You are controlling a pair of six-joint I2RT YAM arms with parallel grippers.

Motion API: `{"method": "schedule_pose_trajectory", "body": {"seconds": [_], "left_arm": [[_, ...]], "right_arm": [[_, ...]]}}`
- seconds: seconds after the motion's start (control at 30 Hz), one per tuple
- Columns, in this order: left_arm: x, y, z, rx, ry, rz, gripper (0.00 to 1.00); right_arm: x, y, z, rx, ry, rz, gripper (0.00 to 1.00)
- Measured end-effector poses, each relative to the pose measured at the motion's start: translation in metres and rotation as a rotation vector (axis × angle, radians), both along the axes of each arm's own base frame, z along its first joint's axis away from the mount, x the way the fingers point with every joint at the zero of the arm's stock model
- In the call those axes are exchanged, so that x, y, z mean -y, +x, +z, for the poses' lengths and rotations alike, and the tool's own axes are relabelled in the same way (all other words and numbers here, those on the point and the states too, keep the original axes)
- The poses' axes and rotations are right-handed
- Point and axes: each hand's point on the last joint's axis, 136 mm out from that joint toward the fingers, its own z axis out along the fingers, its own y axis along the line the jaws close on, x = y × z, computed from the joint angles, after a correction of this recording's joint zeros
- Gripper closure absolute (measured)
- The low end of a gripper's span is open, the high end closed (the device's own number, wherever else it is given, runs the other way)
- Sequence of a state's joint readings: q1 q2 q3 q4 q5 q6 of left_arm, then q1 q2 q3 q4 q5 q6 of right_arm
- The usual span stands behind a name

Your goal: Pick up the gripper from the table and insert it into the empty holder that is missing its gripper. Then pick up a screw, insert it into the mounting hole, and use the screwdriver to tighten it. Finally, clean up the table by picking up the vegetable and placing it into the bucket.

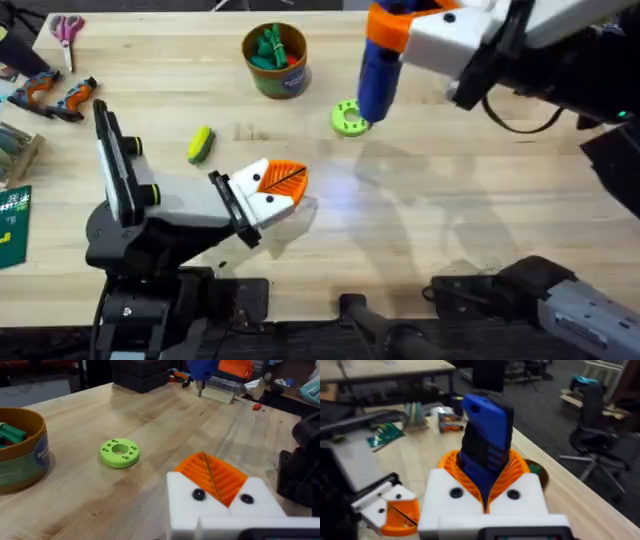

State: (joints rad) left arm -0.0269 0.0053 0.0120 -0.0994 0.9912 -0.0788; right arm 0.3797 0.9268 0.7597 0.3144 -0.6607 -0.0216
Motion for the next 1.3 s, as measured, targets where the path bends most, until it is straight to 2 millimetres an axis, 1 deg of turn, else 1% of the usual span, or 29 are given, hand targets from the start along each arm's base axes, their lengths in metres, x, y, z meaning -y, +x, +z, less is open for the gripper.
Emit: {"method": "schedule_pose_trajectory", "body": {"seconds": [0.2, 0.27, 0.33, 0.47, 0.53, 0.57, 0.6, 0.73, 0.9, 0.93, 1.0, 1.17, 1.3], "left_arm": [[0.0, 0.0, 0.0, 0.0, 0.0, 0.0, 0.997], [0.0, 0.0, 0.0, 0.0, 0.0, 0.0, 0.997], [0.0, 0.0, 0.0, 0.0, 0.0, 0.0, 0.997], [0.0, 0.0, 0.0, 0.0, 0.0, 0.0, 0.997], [0.0, 0.0, 0.0, 0.0, 0.0, 0.0, 0.997], [0.0, 0.0, 0.0, 0.0, 0.0, 0.0, 0.997], [0.0, 0.0, 0.0, 0.0, 0.0, 0.0, 0.997], [0.0, 0.0, 0.0, 0.0, 0.0, 0.0, 0.997], [0.0, 0.0, 0.0, 0.0, 0.0, 0.0, 0.997], [0.0, 0.0, 0.0, 0.0, 0.0, 0.0, 0.997], [0.0, 0.0, 0.0, 0.0, 0.0, 0.0, 0.997], [0.0, 0.0, 0.0, 0.0, 0.0, 0.0, 0.997], [0.0, 0.0, 0.0, 0.0, 0.0, 0.0, 0.997]], "right_arm": [[-0.037, -0.032, 0.006, 0.019, 0.025, 0.162, 0.974], [-0.051, -0.039, 0.007, 0.036, 0.034, 0.214, 0.974], [-0.063, -0.044, 0.009, 0.066, 0.05, 0.254, 0.974], [-0.079, -0.047, 0.017, 0.119, 0.098, 0.303, 0.974], [-0.085, -0.046, 0.018, 0.118, 0.121, 0.319, 0.974], [-0.095, -0.044, 0.016, 0.085, 0.155, 0.333, 0.974], [-0.098, -0.044, 0.016, 0.077, 0.166, 0.34, 0.974], [-0.11, -0.05, 0.013, 0.046, 0.185, 0.376, 0.974], [-0.118, -0.066, 0.014, 0.034, 0.196, 0.424, 0.974], [-0.122, -0.073, 0.014, 0.036, 0.193, 0.444, 0.974], [-0.124, -0.076, 0.014, 0.054, 0.188, 0.454, 0.974], [-0.128, -0.081, 0.01, 0.084, 0.166, 0.467, 0.974], [-0.131, -0.079, 0.004, 0.097, 0.149, 0.466, 0.974]]}}
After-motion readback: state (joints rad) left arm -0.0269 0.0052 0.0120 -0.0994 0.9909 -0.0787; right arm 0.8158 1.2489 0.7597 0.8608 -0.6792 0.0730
